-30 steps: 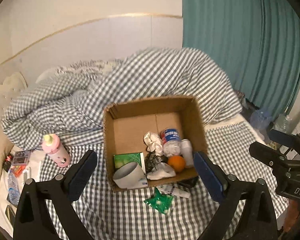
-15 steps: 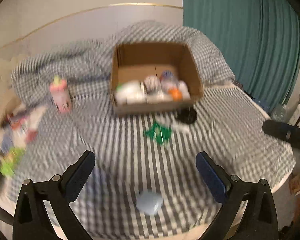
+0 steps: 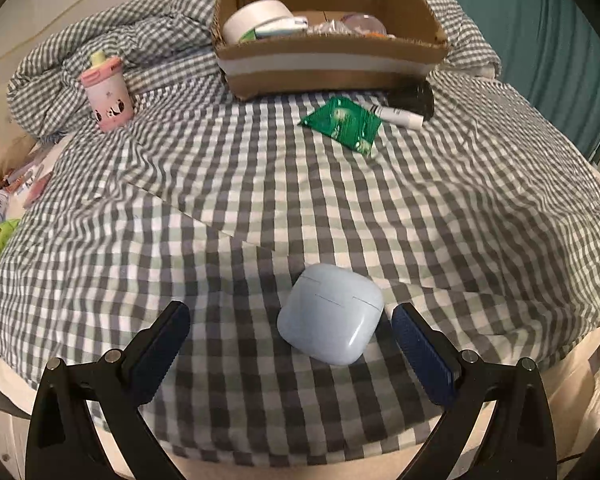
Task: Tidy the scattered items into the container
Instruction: 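Grasp the pale blue earbud case with the left tool, then grasp the green wrapper with the right tool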
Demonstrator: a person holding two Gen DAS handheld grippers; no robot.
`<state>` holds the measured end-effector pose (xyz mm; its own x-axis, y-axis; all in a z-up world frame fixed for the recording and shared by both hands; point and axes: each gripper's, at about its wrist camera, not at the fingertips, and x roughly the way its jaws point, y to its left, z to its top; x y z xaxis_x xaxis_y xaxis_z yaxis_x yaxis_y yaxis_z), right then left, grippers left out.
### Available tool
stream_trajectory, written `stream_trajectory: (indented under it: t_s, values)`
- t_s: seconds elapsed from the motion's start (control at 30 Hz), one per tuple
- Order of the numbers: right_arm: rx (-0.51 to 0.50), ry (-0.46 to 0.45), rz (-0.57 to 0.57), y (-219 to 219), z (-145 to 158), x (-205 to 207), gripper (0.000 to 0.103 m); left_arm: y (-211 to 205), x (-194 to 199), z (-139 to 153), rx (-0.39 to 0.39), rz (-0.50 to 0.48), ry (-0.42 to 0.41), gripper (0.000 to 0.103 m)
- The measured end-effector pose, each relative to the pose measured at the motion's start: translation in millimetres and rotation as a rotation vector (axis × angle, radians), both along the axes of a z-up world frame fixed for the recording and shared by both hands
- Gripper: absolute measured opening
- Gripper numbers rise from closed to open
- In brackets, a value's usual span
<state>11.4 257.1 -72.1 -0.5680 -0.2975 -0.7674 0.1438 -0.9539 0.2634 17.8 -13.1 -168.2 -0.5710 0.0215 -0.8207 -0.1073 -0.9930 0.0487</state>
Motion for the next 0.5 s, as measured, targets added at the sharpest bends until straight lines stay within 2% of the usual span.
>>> stream_trajectory:
  t_s: [0.2,0.27,0.33,0.4,0.5]
  values:
    - [0.008,-0.028,-0.006,0,-10,-5,0.087,2,-8,-7,0.012,-0.013,0.000,0.103]
    - [0.011,-0.035,-0.003,-3,-13,-7,0.087,2,-10,-11,0.025,-0.026,-0.013,0.099]
    - [0.016,-0.041,-0.002,-7,-17,-10,0.087,2,-11,-14,0.056,-0.047,-0.030,0.070]
    - [0.021,-0.047,-0.001,-11,-21,-12,0.087,4,-9,-12,0.082,-0.071,-0.030,0.056]
    - [0.024,-0.042,0.003,-20,-25,-18,0.087,9,-9,-9,0.053,-0.080,-0.040,0.056]
